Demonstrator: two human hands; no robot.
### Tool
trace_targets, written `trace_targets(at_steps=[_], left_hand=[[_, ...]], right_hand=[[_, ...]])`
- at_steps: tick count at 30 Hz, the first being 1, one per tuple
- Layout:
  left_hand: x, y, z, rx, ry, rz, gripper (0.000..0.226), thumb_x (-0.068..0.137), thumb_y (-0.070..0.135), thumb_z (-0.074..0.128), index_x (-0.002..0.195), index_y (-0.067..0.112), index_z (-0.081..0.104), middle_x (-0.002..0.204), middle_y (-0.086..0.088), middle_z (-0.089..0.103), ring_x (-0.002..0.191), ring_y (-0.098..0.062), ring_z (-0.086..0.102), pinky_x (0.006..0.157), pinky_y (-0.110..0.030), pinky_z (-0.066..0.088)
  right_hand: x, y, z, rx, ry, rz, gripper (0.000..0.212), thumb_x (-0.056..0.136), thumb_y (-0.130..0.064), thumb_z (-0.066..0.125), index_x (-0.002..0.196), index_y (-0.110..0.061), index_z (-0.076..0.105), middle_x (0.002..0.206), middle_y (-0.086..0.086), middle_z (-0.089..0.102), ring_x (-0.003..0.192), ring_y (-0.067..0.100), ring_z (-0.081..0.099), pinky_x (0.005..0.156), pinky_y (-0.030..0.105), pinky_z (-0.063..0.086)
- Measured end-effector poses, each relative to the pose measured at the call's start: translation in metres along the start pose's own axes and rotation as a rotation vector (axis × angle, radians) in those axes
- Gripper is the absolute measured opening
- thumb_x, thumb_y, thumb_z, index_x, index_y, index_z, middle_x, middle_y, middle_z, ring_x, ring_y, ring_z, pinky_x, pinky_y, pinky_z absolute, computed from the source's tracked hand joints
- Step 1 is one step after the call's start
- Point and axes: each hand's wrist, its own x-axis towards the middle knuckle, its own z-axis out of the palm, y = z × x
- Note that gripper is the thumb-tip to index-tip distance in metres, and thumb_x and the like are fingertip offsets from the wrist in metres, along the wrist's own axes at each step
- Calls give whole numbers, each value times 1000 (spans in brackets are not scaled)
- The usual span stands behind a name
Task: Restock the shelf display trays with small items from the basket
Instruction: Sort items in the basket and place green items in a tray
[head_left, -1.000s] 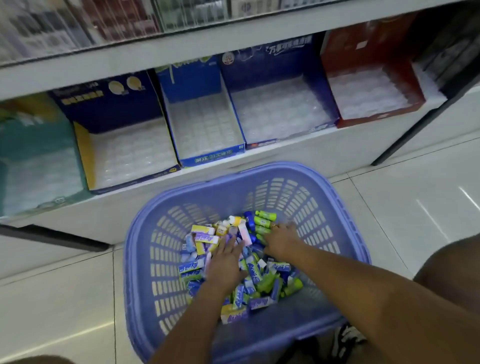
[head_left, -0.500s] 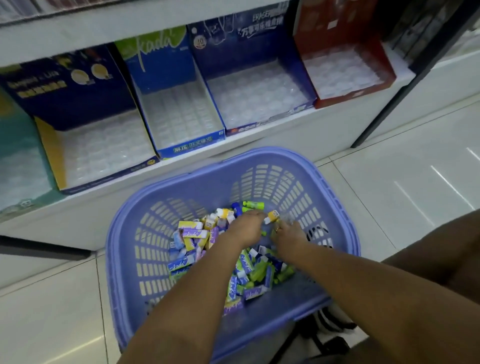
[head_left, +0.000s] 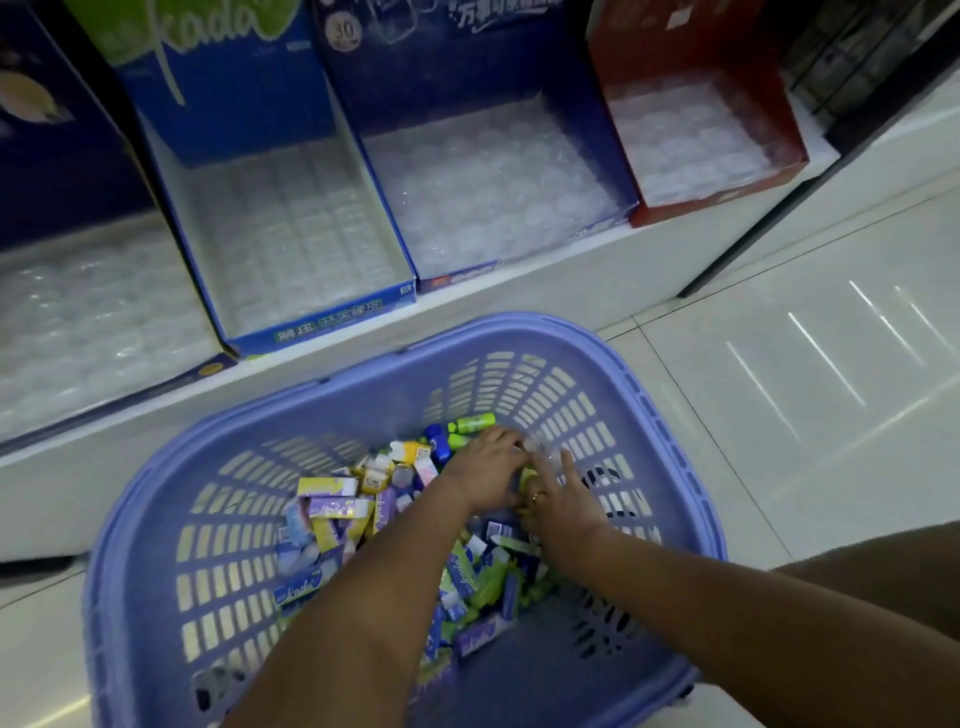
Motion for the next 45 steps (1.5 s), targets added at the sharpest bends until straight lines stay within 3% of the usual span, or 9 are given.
trace_targets(at_steps=[12, 18, 21, 25, 27, 30, 33, 42, 45], left_hand=[[-33, 10, 0, 69, -93, -135, 44, 85, 45, 56, 117, 16, 63, 129, -9, 47, 125, -26, 33, 111, -35, 17], [-67, 8, -1, 153, -77, -112, 38, 87, 34, 58, 121, 17, 58, 129, -8, 47, 123, -26, 37, 105, -30, 22], [-83, 13, 4, 172, -85, -94, 33, 89, 26, 55, 120, 14, 57, 126, -9, 49, 118, -27, 42, 104, -33, 24], [-93, 23, 5, 130, -106, -85, 44, 91, 12, 50, 135, 13, 48, 127, -10, 47, 118, -29, 41, 97, -33, 33], [-96, 30, 5, 110, -136, -93, 39, 88, 12, 53, 127, 11, 54, 124, -10, 49, 120, -29, 40, 96, -35, 37], [-98, 38, 10, 44, -164, -141, 33, 85, 17, 55, 116, 6, 57, 120, -12, 52, 120, -28, 40, 94, -35, 39], [-94, 46, 13, -67, -91, -225, 49, 90, 35, 52, 129, 5, 46, 119, -17, 54, 118, -31, 43, 91, -39, 40], [-66, 36, 23, -12, 78, -273, 36, 94, 27, 45, 127, 15, 55, 137, -8, 41, 124, -27, 38, 102, -38, 30], [-59, 34, 24, -20, 100, -291, 34, 94, 31, 47, 115, 10, 62, 132, -8, 44, 121, -26, 39, 99, -37, 32]], right_hand=[[13, 34, -32, -49, 254, -36, 50, 98, -33, 43, 144, -28, 25, 154, 19, 19, 142, 40, 13, 113, 62, 3], [24, 57, -40, -68, 337, -117, 46, 100, -21, 39, 145, -27, 31, 147, 16, 34, 133, 32, 33, 112, 40, 22], [21, 56, -40, 159, 399, -86, 54, 93, -6, 46, 143, -19, 32, 133, 19, 43, 120, 34, 44, 93, 40, 40], [9, 43, -31, 399, 187, -31, 14, 87, 4, 49, 79, -7, 53, 74, 8, 50, 70, 25, 53, 65, 32, 39], [6, 30, -14, 380, -47, -88, 34, 91, -6, 49, 60, -16, 40, 64, 2, 38, 54, 17, 37, 66, 33, 37], [2, 16, 2, 135, -117, -163, 17, 95, -14, 49, 93, -7, 63, 105, 10, 54, 88, 23, 51, 83, 35, 39], [7, 14, 9, 65, 36, -205, 47, 89, -26, 60, 131, -9, 49, 138, 13, 41, 123, 28, 39, 98, 37, 39], [6, 18, -14, 258, -164, -213, 3, 91, -10, 58, 93, -10, 55, 96, 10, 65, 87, 24, 57, 76, 33, 46], [7, 25, -27, 319, -128, -55, 13, 92, -15, 57, 105, -14, 54, 91, 6, 55, 104, 26, 56, 90, 35, 45]])
